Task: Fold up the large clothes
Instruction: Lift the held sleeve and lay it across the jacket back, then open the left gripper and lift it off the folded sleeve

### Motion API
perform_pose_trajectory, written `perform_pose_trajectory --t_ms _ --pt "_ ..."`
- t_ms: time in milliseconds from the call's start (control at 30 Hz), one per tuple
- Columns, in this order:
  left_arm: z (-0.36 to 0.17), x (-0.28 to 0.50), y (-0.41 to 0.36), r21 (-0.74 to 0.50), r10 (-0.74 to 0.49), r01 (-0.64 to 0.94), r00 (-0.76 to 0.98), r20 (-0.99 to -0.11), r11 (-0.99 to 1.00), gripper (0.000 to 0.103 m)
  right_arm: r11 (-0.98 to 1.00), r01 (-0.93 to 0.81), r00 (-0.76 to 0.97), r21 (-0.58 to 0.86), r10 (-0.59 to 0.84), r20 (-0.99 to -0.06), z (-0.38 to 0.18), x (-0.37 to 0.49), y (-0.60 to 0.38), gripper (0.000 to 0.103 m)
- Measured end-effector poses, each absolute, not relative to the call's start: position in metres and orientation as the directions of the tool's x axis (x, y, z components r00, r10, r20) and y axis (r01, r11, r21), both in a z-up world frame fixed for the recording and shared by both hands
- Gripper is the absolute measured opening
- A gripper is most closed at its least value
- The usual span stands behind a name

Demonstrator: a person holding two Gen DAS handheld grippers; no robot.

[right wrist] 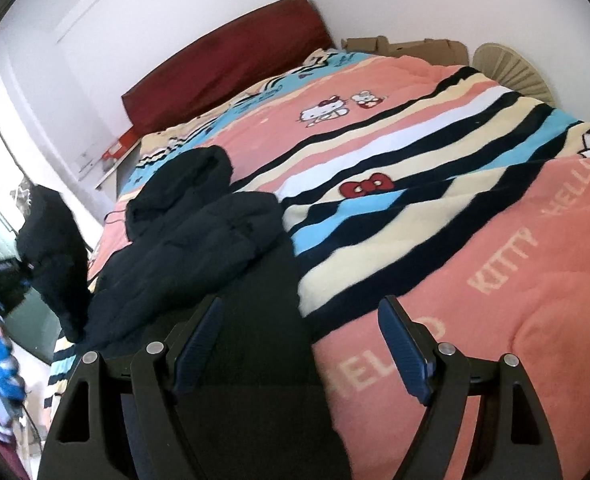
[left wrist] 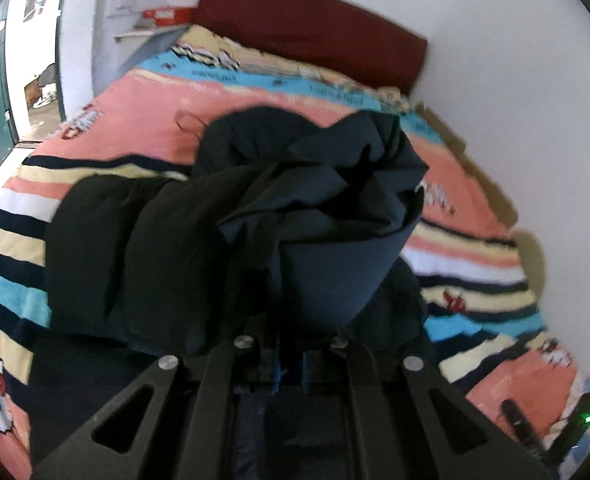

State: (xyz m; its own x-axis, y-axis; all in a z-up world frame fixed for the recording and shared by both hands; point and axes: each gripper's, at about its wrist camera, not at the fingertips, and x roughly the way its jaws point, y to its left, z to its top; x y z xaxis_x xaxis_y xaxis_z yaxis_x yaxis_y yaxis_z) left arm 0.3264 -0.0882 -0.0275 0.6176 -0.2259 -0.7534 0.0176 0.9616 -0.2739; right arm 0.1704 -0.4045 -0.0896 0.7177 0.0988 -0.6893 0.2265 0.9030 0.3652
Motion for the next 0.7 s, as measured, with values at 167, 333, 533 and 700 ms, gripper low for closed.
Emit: perform_pose_trajectory --t_ms 167,333,533,700 --pt "-0.08 0.342 -0.131 -0.216 -0.193 0.021 0.547 -0.815 0.976 0.006 0.899 0.245 0.706 0.364 0.092 -0.702 -0.101 0.173 -0.413 0.079" --pt "-0.121 0.345 -0.146 -0.171 -0.157 0.018 0.504 -0.849 0.985 0.006 0.889 0.255 0.693 0.381 0.107 -0.713 -0.112 0.173 -0.418 0.079" --pt "-0.135 0.341 -0.15 -0.136 -0.129 0.024 0.498 -0.858 0.99 0.006 0.882 0.268 0.673 0.388 0.117 -0.73 -0.126 0.173 -0.419 0.079" --pt "-0.135 0.337 -0.152 -0.103 -0.103 0.027 0.5 -0.86 0.994 0.006 0.869 0.276 0.668 0.411 0.134 -0.732 -0.132 0.173 -0.421 0.079"
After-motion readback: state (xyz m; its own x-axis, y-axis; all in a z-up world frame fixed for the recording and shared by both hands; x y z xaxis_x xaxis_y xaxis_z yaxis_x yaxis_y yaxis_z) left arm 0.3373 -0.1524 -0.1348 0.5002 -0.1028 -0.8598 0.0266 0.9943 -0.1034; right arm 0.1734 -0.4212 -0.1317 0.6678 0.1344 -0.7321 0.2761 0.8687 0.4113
